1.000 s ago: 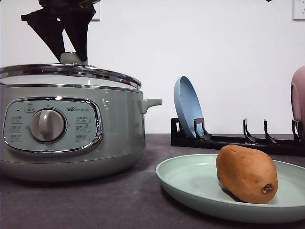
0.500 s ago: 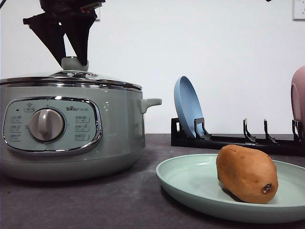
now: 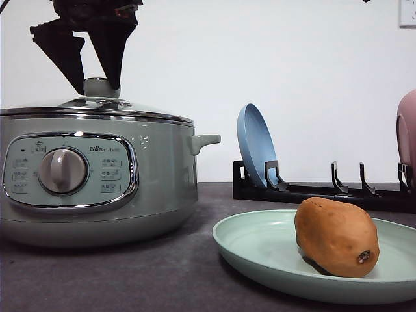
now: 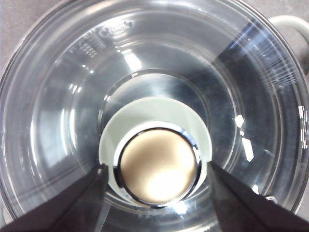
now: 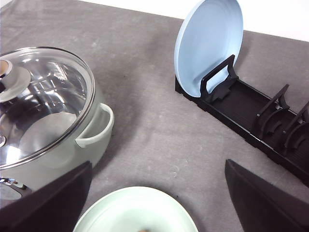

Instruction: Transfer potato from steamer to green plate

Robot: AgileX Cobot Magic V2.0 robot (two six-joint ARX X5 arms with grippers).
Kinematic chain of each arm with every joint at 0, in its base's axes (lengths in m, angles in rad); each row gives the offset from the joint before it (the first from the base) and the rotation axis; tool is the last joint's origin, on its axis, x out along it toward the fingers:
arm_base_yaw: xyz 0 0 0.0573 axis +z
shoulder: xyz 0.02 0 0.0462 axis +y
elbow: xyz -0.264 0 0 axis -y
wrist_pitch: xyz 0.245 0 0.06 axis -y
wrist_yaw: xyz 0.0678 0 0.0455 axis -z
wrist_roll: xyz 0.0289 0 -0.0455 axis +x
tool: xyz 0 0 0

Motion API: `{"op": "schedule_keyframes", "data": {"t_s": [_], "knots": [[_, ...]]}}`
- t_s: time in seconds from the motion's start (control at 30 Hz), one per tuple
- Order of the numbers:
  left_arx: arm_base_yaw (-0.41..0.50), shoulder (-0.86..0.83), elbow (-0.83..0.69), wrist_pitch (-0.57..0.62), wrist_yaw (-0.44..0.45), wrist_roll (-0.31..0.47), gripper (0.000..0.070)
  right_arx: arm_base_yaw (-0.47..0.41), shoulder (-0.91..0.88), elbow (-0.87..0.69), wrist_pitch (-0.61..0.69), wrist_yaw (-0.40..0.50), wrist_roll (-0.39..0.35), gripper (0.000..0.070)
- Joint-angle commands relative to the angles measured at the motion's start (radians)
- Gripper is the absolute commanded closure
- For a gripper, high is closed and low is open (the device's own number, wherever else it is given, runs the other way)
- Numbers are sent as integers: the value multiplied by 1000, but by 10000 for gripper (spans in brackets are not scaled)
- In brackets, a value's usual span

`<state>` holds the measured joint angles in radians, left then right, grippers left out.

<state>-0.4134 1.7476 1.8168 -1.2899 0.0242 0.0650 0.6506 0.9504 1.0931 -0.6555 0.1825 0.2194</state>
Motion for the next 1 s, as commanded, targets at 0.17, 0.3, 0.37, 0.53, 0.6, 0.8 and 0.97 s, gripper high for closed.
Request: {"op": "schedule_keyframes", "data": {"t_s": [0.17,0.3,0.37,0.53,0.6,0.8,0.97], "knots": [[-7,-57,51,5,-1,-1,257,6,6,19,3,-48,-17,147],[-7,-120,72,2,17,-1,267,6,6,19,-2,-119,-19,147],[-7,-159,79,3,48,-1,268,6,6,19,-12,-165,-19,147],[-7,-249,88,2,132,-2,268,6,6,19,-52,-287,-19,147],[-8,-283,89,-1,162,-3,268,6,7,19,-76,-339,-19,148],[-14,-363,89,-34,261,-4,274,6,7,19,-166,-466,-19,148],[-17,-391,89,-95,292,-3,274,6,7,19,-241,-527,-19,148]]}}
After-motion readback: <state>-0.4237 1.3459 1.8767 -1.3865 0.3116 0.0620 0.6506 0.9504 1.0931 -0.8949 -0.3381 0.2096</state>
